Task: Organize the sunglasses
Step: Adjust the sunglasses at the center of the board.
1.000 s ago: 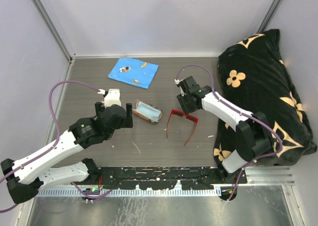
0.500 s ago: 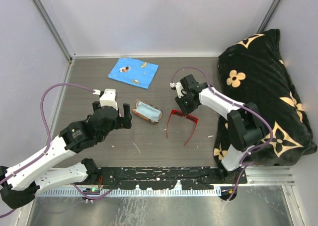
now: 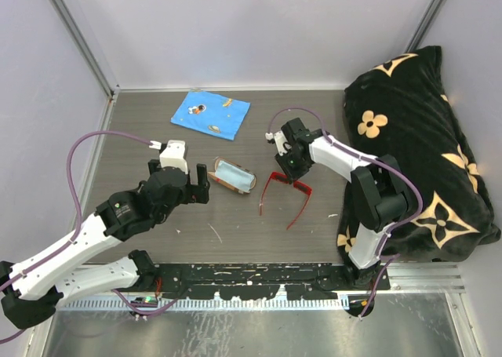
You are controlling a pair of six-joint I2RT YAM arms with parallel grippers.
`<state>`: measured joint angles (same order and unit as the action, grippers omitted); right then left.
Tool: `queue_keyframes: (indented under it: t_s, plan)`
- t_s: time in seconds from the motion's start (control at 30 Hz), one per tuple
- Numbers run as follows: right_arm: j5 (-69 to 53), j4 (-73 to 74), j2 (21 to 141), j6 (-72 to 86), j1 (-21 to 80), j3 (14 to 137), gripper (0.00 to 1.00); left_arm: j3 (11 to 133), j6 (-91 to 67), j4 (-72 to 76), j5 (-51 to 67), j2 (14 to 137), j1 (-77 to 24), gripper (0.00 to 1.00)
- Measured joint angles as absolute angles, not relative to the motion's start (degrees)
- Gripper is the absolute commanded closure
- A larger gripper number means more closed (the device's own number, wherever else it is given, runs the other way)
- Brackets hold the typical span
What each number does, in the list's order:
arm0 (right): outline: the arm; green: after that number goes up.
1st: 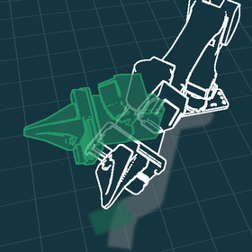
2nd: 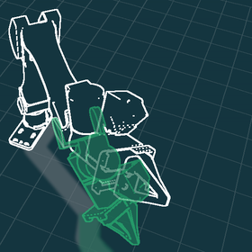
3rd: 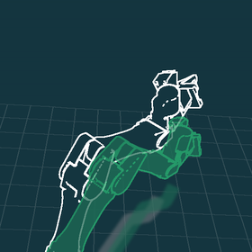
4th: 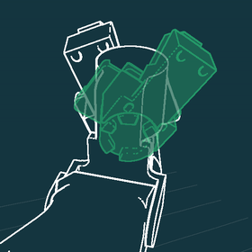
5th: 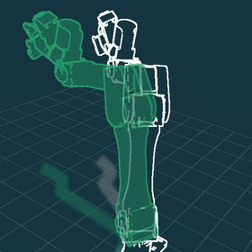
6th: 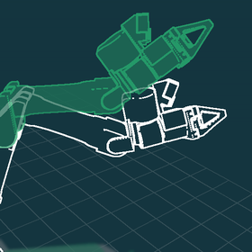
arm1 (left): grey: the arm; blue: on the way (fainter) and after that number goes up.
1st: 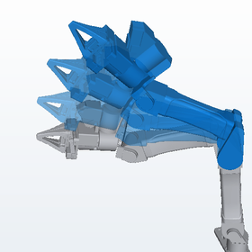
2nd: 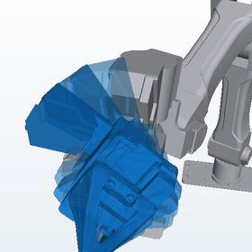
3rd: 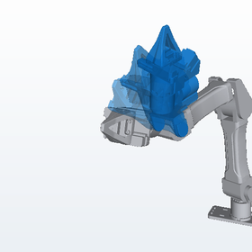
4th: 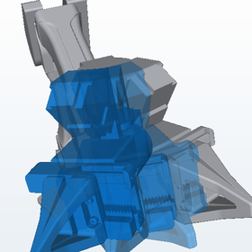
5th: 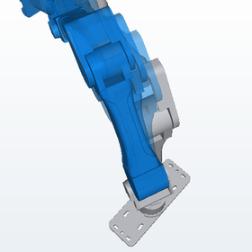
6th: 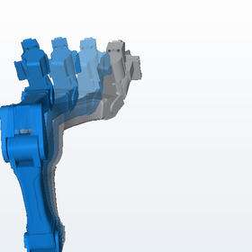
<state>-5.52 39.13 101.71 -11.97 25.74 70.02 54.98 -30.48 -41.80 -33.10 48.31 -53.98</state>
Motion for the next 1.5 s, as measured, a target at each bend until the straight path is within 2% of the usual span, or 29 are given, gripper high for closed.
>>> queue_keyframes:
  t_s: [0.47, 0.9, 1.37, 1.5]
  plan:
    - [-4.6, 40.0, 102.5, -8.9, 25.7, 70.8, 0.93, 54.9, -30.1, -41.5, -32.9, 48.3, -54.0, 0.02]
    - [-3.6, 40.0, 92.6, -0.2, 25.8, 62.8, 0.9, 54.7, -29.1, -40.5, -32.1, 49.4, -54.0, 0.02]
    - [5.1, 38.9, 89.8, 11.4, 25.8, 58.1, 0.76, 54.6, -29.1, -39.5, -31.2, 51.5, -54.0, 0.02]
    - [5.6, 38.1, 89.8, 12.4, 25.8, 58.1, 0.75, 54.6, -29.1, -39.5, -31.2, 51.7, -54.0, 0.02]
